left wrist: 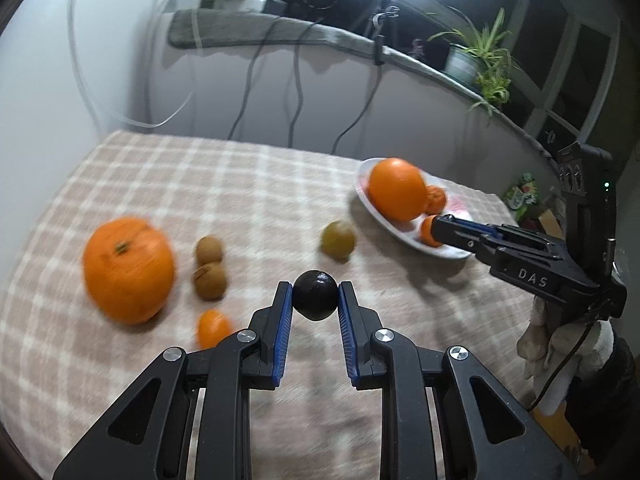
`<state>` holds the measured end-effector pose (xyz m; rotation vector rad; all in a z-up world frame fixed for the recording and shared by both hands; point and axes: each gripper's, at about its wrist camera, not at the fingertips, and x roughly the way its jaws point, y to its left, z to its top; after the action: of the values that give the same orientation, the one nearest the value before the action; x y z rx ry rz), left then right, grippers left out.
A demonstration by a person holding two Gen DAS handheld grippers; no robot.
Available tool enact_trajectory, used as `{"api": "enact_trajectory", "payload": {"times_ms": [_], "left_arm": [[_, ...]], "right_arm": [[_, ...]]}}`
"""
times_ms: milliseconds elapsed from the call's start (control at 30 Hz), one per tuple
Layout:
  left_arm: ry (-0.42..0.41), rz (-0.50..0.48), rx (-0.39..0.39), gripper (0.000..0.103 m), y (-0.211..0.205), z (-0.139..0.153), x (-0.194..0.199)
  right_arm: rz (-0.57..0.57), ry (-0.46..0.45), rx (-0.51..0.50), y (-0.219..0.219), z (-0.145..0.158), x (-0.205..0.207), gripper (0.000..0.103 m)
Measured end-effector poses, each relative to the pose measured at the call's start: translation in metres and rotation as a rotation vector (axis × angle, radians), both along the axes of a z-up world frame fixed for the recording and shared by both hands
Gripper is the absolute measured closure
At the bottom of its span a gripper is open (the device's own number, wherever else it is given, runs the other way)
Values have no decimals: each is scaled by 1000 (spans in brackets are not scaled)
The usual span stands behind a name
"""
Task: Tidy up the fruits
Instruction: 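Carry both plums over the white plate and open both tools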
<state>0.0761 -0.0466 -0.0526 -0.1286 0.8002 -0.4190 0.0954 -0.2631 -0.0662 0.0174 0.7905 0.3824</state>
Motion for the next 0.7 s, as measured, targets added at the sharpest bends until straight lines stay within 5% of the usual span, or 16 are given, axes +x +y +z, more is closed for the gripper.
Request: {"api": "enact_trajectory", "payload": {"times_ms": [700], "left_arm": [[-29,-211,29,82,-110,3,33]], "right_arm": [[-136,19,-9,-72,-10,8,81]]}}
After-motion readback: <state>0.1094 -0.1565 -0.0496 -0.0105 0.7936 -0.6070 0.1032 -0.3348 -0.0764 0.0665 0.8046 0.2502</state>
